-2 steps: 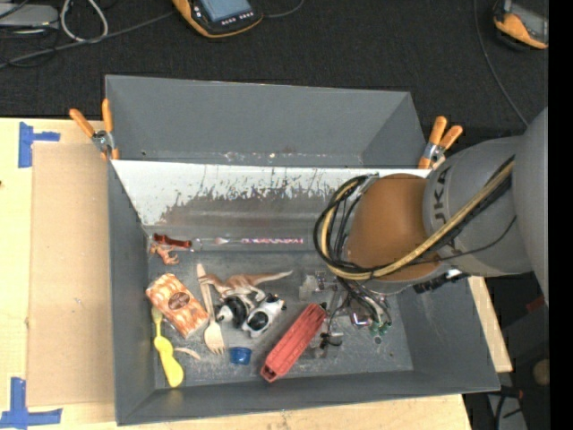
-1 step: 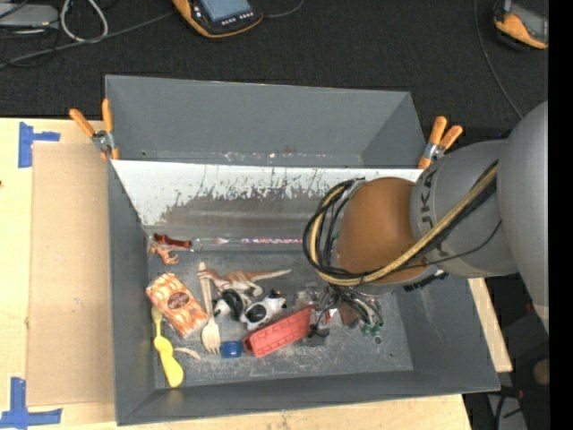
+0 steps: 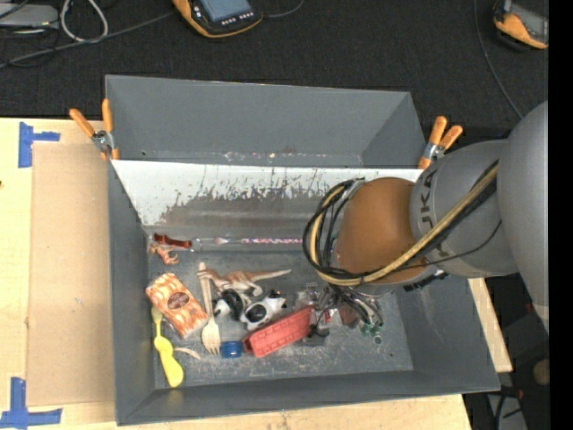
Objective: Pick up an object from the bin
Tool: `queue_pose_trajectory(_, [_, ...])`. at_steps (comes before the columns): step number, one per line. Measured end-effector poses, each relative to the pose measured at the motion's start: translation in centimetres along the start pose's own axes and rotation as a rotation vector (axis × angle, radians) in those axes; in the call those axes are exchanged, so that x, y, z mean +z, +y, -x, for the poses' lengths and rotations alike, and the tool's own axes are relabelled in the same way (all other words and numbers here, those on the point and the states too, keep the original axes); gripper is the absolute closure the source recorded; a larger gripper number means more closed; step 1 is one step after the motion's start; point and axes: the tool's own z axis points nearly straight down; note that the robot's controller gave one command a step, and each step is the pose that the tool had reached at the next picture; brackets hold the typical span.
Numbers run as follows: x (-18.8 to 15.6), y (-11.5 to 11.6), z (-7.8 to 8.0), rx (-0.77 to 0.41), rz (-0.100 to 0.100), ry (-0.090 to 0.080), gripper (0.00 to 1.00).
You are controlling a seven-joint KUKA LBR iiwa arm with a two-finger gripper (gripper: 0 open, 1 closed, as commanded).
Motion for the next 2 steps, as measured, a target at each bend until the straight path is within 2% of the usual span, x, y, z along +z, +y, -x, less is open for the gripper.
queue_pose_trajectory(1, [-6.7,-1.7,-0.8,-0.028,0.001,0.007,1.0])
queue_pose_trajectory(2, [-14.3,0.0,-0.9,-0.065,0.002,0.012,1.0])
